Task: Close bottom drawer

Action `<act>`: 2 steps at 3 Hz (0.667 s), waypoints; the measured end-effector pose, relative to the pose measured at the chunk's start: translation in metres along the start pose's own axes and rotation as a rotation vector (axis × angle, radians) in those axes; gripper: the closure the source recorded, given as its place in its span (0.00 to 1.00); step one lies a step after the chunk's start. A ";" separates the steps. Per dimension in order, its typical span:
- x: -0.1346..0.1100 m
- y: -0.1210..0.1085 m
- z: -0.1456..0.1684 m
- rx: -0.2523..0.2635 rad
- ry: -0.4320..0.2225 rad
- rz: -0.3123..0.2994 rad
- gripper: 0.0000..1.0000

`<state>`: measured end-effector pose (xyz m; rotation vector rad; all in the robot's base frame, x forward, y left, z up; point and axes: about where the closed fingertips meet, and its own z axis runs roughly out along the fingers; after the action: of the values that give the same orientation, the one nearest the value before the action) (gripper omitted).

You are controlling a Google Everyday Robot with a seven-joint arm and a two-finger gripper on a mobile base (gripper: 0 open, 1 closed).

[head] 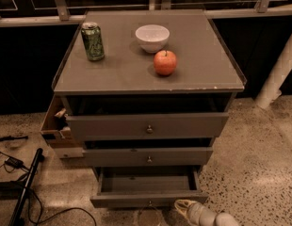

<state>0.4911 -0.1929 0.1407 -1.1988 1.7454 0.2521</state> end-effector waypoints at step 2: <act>0.005 -0.021 0.030 0.043 -0.016 0.023 1.00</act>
Offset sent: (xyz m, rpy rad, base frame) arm 0.0807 -0.0153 -0.0243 0.0193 -0.0452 -0.1103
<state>0.5253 -0.1875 0.1287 -1.1438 1.7430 0.2358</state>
